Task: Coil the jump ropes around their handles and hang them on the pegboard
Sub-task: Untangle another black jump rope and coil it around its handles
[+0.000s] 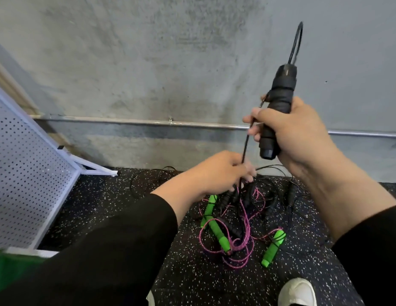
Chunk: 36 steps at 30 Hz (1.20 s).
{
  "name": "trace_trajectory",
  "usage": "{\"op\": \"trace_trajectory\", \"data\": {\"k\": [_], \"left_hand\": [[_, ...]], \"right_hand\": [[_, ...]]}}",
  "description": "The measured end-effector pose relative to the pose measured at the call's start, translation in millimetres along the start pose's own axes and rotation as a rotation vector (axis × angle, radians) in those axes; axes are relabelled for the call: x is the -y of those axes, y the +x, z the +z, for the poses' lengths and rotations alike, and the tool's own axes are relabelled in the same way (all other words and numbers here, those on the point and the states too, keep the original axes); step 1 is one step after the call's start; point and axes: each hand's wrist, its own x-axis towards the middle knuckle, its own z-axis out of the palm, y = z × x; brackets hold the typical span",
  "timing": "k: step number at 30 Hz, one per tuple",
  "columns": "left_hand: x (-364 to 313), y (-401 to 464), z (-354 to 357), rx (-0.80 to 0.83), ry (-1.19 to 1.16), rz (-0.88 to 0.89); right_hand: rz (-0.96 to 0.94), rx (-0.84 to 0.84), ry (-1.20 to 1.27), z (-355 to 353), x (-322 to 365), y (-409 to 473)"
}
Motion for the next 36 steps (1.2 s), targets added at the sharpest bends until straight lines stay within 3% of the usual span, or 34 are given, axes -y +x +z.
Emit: {"op": "trace_trajectory", "data": {"k": [5,10,15,18,20,23,26,28,32,36], "left_hand": [[-17.0,7.7,-9.3,-0.43,-0.393,0.104],[-23.9,6.8,-20.8,-0.542,-0.655,0.231],[-26.5,5.5,-26.4,-0.543,-0.6,0.215],[-18.3,7.4,-30.9,-0.627,-0.277,0.142],[-15.9,4.9,-31.9,-0.578,-0.22,0.059],[-12.4,1.5,-24.3,-0.273,-0.14,-0.127],[-3.2,6.4,-8.4,-0.078,0.148,-0.129],[-3.6,5.8,2.0,-0.021,0.135,-0.11],[-6.4,7.7,15.0,-0.031,-0.03,-0.091],[-12.9,13.7,12.3,-0.227,-0.307,-0.092]], "right_hand": [[0.09,0.03,-0.247,-2.2,-16.0,-3.6],[0.283,0.201,-0.302,2.6,-33.2,-16.5],[0.193,0.109,-0.392,3.9,-34.2,-13.4],[0.103,0.012,-0.312,3.6,-29.1,-9.2],[0.065,-0.023,-0.222,2.1,-24.3,-6.2],[0.039,-0.03,-0.124,0.4,-15.7,-4.7],[0.026,-0.019,-0.033,1.4,-8.7,-5.1],[0.027,-0.007,0.015,2.7,-5.5,-6.0],[0.05,-0.012,0.079,0.9,-3.2,-7.1],[0.07,-0.065,-0.056,-10.8,-6.7,-2.4]]}}
